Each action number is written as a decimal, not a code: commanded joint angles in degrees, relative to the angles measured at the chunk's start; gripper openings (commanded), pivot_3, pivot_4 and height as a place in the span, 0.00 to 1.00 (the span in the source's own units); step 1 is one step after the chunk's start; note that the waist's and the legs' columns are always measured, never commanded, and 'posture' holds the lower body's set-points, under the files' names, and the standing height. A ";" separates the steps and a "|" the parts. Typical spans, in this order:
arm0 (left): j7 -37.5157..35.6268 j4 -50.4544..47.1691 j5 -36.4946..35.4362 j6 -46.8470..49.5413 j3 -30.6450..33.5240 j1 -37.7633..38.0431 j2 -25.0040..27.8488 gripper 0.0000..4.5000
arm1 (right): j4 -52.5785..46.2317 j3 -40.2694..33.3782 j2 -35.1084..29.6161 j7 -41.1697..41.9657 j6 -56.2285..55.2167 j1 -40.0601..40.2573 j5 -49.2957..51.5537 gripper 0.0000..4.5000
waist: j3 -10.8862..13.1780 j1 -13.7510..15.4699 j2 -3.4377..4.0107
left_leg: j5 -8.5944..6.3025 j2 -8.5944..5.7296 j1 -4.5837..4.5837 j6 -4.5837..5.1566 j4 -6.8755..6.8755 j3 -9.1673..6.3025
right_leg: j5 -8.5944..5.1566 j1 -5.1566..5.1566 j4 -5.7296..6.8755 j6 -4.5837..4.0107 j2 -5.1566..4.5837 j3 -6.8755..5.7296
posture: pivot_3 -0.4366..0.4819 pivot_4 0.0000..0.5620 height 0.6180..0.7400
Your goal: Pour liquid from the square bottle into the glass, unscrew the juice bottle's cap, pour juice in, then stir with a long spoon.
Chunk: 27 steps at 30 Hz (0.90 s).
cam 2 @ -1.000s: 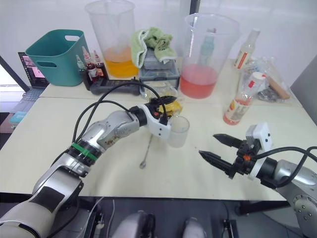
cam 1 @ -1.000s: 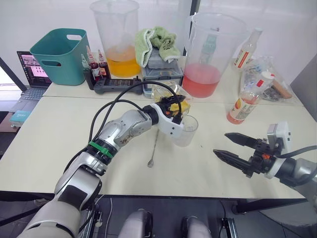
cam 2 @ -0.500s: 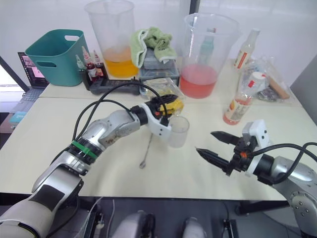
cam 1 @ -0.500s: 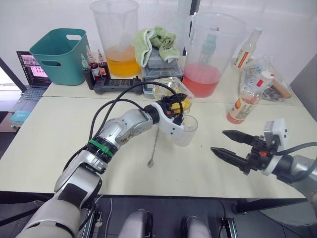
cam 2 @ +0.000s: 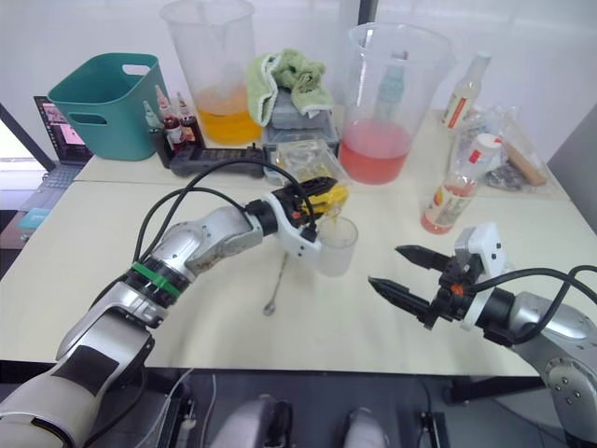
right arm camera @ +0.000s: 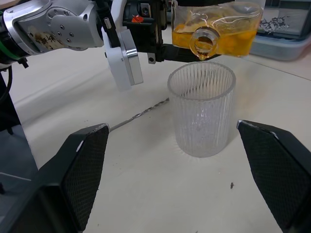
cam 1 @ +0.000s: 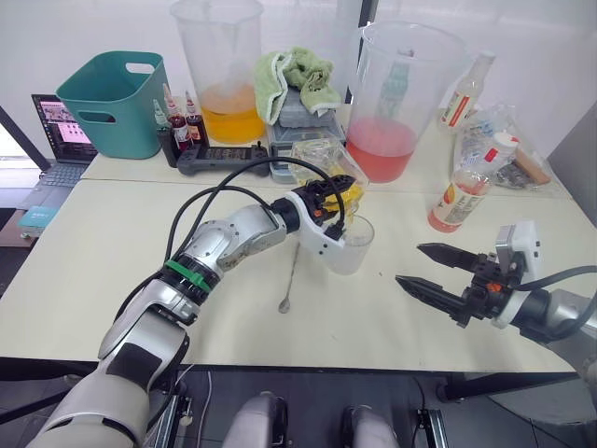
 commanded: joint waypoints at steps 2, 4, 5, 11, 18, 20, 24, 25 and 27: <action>4.73 -3.18 1.01 -0.63 1.14 -4.09 -0.07 0.62 | -0.83 0.05 -0.50 -0.55 0.00 -0.98 0.15 0.99 | 0.00 0.04 0.00 | -0.01 0.00 0.00 0.01 0.03 -0.01 | 0.00 0.00 0.00 0.00 0.00 0.00 | 0.48 0.27 0.99; 5.25 -3.09 1.48 -0.61 1.00 -4.27 -0.18 0.62 | -0.84 0.26 -0.45 -0.71 -0.11 -1.05 0.14 0.99 | 0.00 0.03 0.00 | -0.01 0.00 -0.01 0.02 0.03 -0.02 | 0.00 -0.01 0.00 0.00 0.00 0.00 | 0.48 0.27 0.99; 5.42 -3.05 1.62 -0.60 0.94 -4.34 -0.21 0.62 | -0.83 0.30 -0.45 -0.75 -0.17 -1.05 0.14 0.99 | 0.00 0.00 0.00 | -0.01 0.00 -0.01 0.02 0.03 -0.01 | 0.00 -0.01 0.00 0.00 0.00 0.00 | 0.48 0.27 0.99; 5.46 -3.31 2.10 -0.26 0.54 -4.82 -0.65 0.62 | -0.55 -0.74 -0.76 0.13 -0.65 -0.08 0.27 0.99 | 0.00 -0.02 0.00 | -0.01 0.00 -0.02 0.02 0.03 -0.01 | 0.00 -0.02 0.04 0.00 0.00 0.00 | 0.48 0.27 0.99; 4.73 -3.09 0.83 -0.29 1.17 -4.51 -0.69 0.62 | -0.32 -0.52 -0.59 0.65 -0.92 0.14 -0.23 0.99 | 0.00 -0.02 0.00 | -0.01 0.00 -0.02 0.02 0.04 -0.01 | 0.00 -0.03 0.05 0.00 0.00 0.00 | 0.48 0.27 0.99; 4.31 -3.16 0.22 -0.59 1.28 -4.31 -0.64 0.62 | -0.30 -0.41 -0.53 0.77 -0.92 0.06 -0.36 0.99 | 0.00 -0.02 0.00 | -0.01 0.00 -0.03 0.02 0.05 -0.01 | 0.00 -0.03 0.06 0.00 0.00 0.00 | 0.48 0.27 0.99; 0.84 -1.89 -5.09 -0.40 2.83 -3.77 -1.76 0.62 | 0.11 -0.10 -0.58 1.09 -0.85 -0.48 -0.48 0.99 | 0.00 0.01 0.00 | -0.01 0.00 -0.03 0.02 0.06 -0.02 | 0.00 -0.02 0.06 0.00 0.00 0.00 | 0.48 0.27 0.99; 0.40 -1.74 -5.81 -0.63 2.87 -3.67 -1.69 0.62 | 0.16 0.00 -0.58 1.12 -0.85 -0.60 -0.50 0.99 | 0.00 0.04 0.00 | -0.01 0.00 -0.03 0.02 0.07 -0.02 | 0.00 -0.02 0.07 0.00 0.00 0.00 | 0.48 0.27 0.99; -0.32 -1.27 -7.50 -1.51 2.91 -3.51 -1.41 0.62 | 0.23 0.16 -0.57 1.17 -0.86 -0.81 -0.48 0.99 | 0.00 -0.04 0.00 | -0.01 0.00 -0.03 0.02 0.09 -0.02 | 0.00 -0.02 0.06 0.00 0.00 0.00 | 0.48 0.27 0.99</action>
